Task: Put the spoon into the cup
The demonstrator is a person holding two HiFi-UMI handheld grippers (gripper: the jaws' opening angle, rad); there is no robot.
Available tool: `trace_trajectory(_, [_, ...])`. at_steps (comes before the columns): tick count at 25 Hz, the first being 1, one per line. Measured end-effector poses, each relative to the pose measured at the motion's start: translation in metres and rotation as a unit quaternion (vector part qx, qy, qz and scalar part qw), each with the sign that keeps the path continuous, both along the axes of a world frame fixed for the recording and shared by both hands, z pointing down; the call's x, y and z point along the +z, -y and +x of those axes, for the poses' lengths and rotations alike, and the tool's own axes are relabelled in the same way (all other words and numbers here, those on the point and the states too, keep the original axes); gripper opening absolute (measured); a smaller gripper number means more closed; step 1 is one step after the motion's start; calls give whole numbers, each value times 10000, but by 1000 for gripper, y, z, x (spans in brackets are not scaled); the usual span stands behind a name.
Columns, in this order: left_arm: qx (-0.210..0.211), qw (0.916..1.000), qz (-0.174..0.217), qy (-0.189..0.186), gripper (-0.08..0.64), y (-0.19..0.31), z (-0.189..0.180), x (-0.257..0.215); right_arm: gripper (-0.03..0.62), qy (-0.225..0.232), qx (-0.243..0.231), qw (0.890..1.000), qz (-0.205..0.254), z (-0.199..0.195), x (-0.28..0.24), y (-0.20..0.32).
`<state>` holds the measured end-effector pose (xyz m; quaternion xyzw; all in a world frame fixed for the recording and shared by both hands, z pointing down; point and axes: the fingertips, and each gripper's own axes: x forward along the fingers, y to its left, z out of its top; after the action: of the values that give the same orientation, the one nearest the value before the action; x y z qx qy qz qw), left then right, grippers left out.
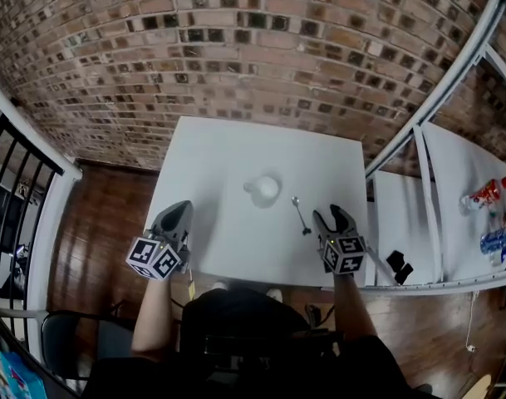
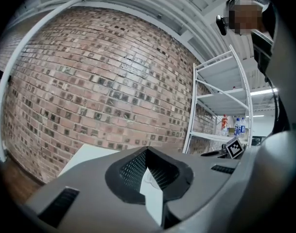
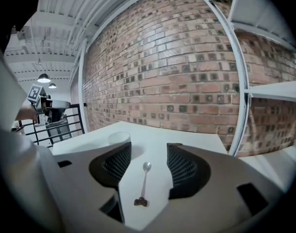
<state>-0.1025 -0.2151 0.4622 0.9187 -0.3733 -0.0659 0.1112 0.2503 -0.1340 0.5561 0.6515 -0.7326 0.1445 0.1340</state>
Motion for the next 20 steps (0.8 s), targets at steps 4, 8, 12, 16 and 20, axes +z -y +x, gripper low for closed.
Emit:
trace_trajectory(4, [-18, 9999, -143, 76, 3, 1, 3, 11, 229, 22, -84, 9998, -180, -2, 13, 4])
trace_trajectory(8, [-104, 9994, -322, 84, 3, 1, 3, 27, 229, 100, -175, 9990, -398, -7, 34, 4])
trace_trajectory(12, [-162, 9981, -568, 163, 3, -6, 2, 47, 229, 142, -240, 9964, -806, -10, 67, 0])
trace_trajectory(16, [-302, 9960, -808, 241, 3, -12, -9, 66, 229, 94, -285, 9901, -1369, -21, 113, -8])
trace_trajectory(20, [-395, 9946, -909, 314, 3, -16, -18, 73, 229, 93, -197, 9865, -1623, -18, 133, -11])
